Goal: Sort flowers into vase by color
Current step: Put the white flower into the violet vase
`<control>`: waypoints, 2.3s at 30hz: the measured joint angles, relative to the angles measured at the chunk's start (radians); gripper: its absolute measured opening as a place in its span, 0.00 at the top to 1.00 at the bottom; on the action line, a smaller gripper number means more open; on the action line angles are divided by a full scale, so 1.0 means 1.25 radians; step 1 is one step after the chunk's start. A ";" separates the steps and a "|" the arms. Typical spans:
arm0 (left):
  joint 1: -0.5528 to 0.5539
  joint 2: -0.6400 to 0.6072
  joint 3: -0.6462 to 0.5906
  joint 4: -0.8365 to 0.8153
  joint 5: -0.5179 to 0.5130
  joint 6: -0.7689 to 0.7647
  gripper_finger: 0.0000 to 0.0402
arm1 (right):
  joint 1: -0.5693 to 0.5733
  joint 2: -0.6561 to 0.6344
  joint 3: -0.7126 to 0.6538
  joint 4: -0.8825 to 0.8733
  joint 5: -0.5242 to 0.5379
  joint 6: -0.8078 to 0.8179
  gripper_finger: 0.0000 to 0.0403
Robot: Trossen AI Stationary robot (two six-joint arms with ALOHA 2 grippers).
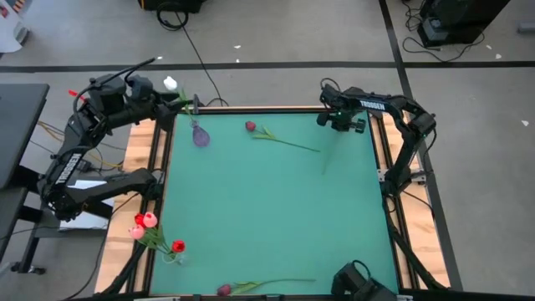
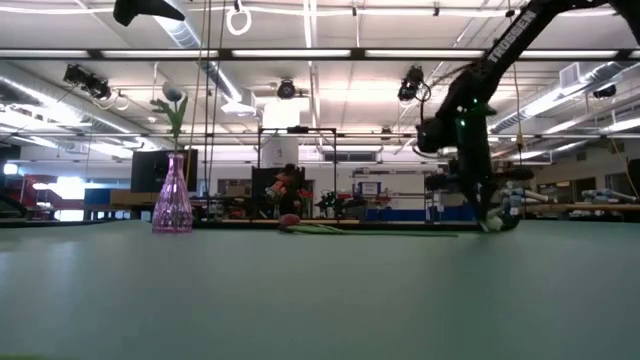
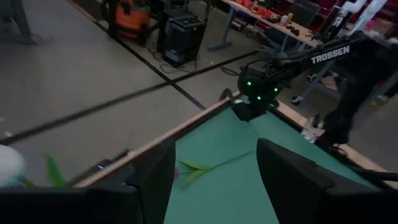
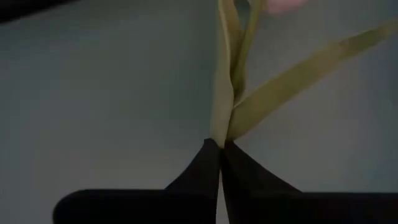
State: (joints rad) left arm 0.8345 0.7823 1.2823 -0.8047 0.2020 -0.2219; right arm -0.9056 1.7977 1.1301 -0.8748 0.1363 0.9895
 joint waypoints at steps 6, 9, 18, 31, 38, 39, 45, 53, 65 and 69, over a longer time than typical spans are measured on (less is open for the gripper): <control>-0.062 0.038 0.000 0.000 0.001 -0.062 0.42 | 0.125 -0.096 0.001 0.090 -0.022 -0.105 0.99; -0.102 0.058 0.000 0.001 0.002 -0.077 0.42 | 0.200 -0.150 0.001 0.180 -0.040 -0.191 0.99; -0.260 0.137 0.000 0.115 0.002 -0.101 0.42 | 0.432 -0.281 0.002 0.540 -0.117 -0.411 0.99; -0.424 0.274 0.000 0.343 0.001 -0.085 0.42 | 0.603 -0.301 0.003 0.903 -0.160 -0.520 0.99; -0.460 0.354 -0.001 0.428 0.001 -0.084 0.42 | 0.631 -0.301 0.003 0.915 -0.145 -0.562 0.99; -0.466 0.362 -0.001 0.439 0.001 -0.083 0.42 | 0.634 -0.301 0.003 0.915 -0.145 -0.564 0.99; -0.492 0.398 -0.001 0.505 0.001 -0.083 0.43 | 0.647 -0.301 0.003 0.914 -0.145 -0.578 0.99; -0.496 0.401 -0.001 0.510 -0.039 -0.083 0.70 | 0.657 -0.301 0.003 0.914 -0.130 -0.591 0.99; -0.482 0.369 -0.001 0.412 -0.063 -0.002 0.98 | 0.654 -0.301 0.004 0.815 0.023 -0.508 0.72; -0.448 0.313 0.000 0.285 -0.199 0.027 0.98 | 0.653 -0.301 0.004 0.713 0.113 -0.430 0.64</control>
State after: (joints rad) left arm 0.2742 1.1741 1.2826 -0.4483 -0.0465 -0.1884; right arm -0.0891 1.4212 1.1351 0.0165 0.2775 0.4521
